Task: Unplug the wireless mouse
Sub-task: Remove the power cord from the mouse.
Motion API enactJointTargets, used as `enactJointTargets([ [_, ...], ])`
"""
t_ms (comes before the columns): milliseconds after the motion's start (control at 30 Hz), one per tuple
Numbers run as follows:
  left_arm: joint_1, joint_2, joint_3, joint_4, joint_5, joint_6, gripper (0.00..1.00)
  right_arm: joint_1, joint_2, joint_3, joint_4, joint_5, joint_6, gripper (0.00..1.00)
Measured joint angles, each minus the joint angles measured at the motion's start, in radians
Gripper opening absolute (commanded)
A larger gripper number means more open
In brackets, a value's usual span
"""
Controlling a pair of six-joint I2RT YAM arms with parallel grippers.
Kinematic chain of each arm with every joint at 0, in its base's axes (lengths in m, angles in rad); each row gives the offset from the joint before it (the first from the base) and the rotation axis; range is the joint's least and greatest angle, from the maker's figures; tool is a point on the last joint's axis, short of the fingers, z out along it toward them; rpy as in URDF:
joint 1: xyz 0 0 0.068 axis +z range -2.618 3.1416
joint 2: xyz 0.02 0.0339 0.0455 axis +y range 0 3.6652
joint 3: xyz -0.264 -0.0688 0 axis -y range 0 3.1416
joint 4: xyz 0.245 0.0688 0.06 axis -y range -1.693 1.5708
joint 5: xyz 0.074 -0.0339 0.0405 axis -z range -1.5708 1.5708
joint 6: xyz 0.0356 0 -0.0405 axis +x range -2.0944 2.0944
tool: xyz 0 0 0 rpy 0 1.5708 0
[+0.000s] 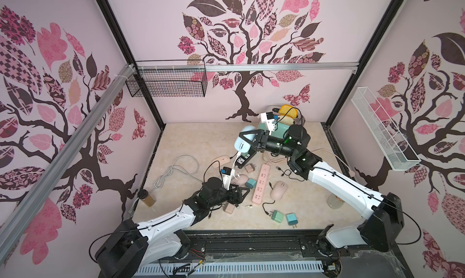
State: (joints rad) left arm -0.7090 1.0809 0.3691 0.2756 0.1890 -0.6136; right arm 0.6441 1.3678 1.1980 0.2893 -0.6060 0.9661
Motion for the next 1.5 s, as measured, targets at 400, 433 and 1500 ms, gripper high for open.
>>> enactJointTargets([
  [400,0.102,-0.217,-0.028,-0.006,-0.091,-0.097,0.83,-0.019,-0.266,-0.291,-0.241,0.102,-0.198,0.18],
  [433,0.102,-0.217,-0.028,0.031,-0.045,-0.108,0.83,-0.021,-0.258,-0.311,-0.243,0.105,-0.201,0.18],
  [1500,-0.005,0.007,-0.019,0.443,0.320,-0.266,0.35,-0.011,-0.064,-0.377,0.012,0.035,-0.114,0.00],
])
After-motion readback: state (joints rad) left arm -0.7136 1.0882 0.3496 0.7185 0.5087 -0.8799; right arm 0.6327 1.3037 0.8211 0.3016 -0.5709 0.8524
